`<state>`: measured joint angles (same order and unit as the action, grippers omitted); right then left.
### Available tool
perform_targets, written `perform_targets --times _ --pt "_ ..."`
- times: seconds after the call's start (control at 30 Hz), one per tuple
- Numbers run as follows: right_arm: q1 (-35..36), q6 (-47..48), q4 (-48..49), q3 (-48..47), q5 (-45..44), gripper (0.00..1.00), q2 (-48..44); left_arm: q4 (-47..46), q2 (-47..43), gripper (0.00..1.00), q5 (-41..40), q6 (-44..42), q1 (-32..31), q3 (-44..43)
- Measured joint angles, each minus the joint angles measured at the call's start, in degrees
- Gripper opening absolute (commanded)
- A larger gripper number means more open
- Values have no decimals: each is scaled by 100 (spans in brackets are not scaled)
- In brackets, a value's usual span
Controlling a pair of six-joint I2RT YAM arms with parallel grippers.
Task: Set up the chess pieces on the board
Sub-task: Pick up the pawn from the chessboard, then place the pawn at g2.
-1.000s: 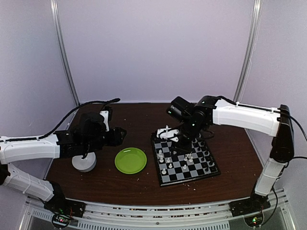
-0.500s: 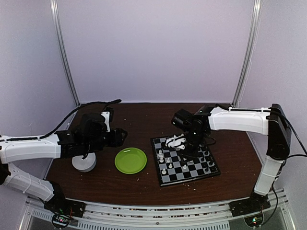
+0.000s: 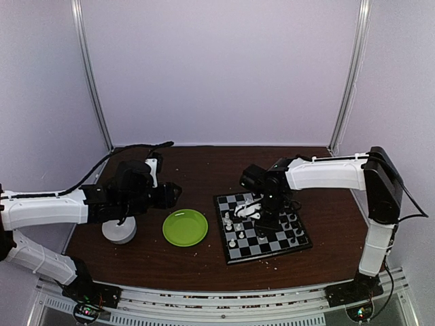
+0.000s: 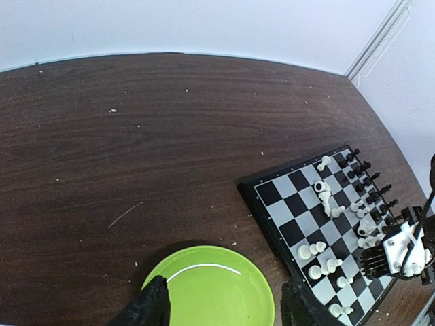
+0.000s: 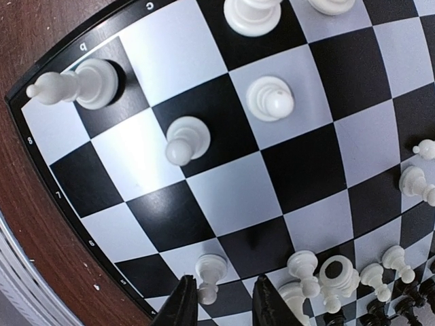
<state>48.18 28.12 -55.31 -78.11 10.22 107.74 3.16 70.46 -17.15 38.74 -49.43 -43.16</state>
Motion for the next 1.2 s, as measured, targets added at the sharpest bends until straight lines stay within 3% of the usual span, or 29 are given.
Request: perform_targets --times 0.43,1.2 --pt "0 -2 -24 15 83 5 70 -4 146 57 37 0 0 -46" --pt "841 0 -354 -824 304 4 157 -2 57 57 42 85 0 -22"
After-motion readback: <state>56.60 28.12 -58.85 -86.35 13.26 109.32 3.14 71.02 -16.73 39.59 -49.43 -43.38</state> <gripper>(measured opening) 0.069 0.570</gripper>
